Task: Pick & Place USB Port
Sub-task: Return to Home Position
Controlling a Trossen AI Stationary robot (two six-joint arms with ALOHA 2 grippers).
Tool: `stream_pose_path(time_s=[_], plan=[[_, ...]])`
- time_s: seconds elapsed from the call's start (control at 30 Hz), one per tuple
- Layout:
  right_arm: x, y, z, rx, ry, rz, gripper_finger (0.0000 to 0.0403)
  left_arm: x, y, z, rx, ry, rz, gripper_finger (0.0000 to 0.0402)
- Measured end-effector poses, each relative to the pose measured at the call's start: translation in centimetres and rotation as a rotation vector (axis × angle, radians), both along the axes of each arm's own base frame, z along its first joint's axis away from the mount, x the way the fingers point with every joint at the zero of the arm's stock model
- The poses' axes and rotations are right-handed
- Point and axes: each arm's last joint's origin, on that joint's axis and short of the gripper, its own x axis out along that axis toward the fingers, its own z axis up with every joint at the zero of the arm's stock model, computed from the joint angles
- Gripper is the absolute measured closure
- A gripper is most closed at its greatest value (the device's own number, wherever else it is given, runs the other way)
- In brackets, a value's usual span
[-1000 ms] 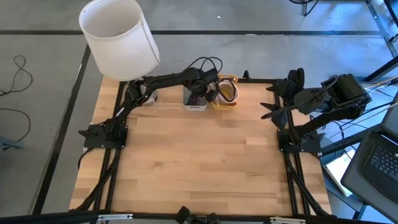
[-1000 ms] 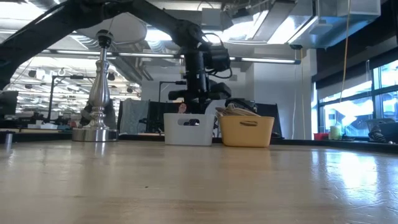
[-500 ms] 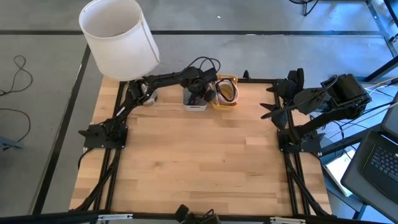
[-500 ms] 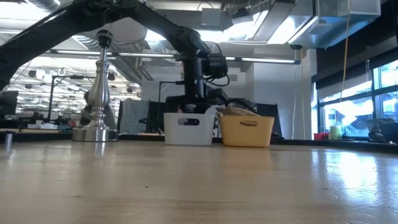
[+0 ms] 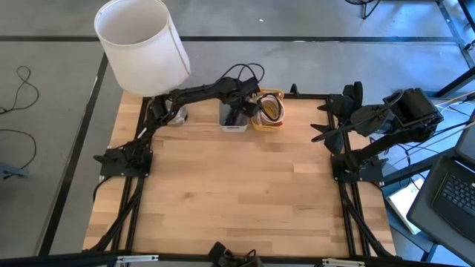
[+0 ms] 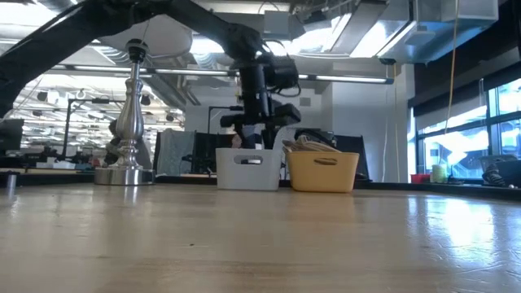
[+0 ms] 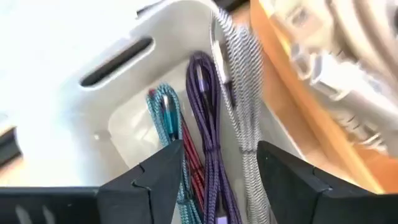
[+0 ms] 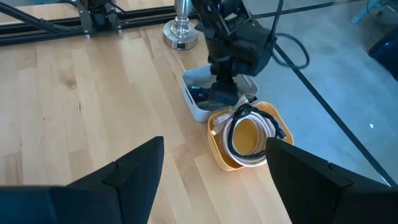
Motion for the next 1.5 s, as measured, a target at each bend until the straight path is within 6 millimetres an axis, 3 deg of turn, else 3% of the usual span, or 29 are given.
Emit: stream_pose_path(time_s=[0.27, 0.67, 0.8, 0.93, 1.03, 1.1, 1.33, 1.4, 1.5], plan=[[0.0, 0.0, 0.0, 0.003, -0.001, -0.002, 0.0119, -0.3, -1.1, 3.5, 0.058, -0.083, -0.007, 0.0205], [0.0, 0.0, 0.0, 0.0, -0.003, 0.004, 0.0119, 2.3, -6.3, 8.2, 0.092, -0.372, -0.277, 0.0206], [0.0, 0.1, 0.0, 0.008, 0.007, 0.024, 0.0119, 3.6, -10.1, 10.7, 0.068, -0.546, -0.466, 0.0225], [0.0, 0.1, 0.0, -0.008, 0.02, 0.048, 0.0119, 3.9, -14.7, 14.4, 0.101, -0.74, -0.674, 0.0291], [0.2, 0.2, 0.1, 0.008, 0.01, 0.064, 0.0119, 2.4, -17.6, 18.5, 0.154, -0.889, -0.814, 0.0364], [0.4, 0.3, 0.3, 0.018, -0.016, 0.076, 0.0119, 0.6, -19.7, 21.1, 0.182, -0.942, -0.888, 0.039], [2.6, 1.8, 0.6, 0.17, -0.079, 0.29, 0.013, -5.9, -27.1, 26.6, 0.289, -0.987, -1.168, 0.0399], [4.2, 2.7, 0.1, 0.178, -0.079, 0.37, 0.0156, -7.8, -29.0, 27.5, 0.35, -0.966, -1.228, 0.04], [7.5, 4.2, -1.2, 0.098, -0.118, 0.468, 0.0225, -10.2, -31.0, 28.1, 0.403, -0.904, -1.252, 0.04]])
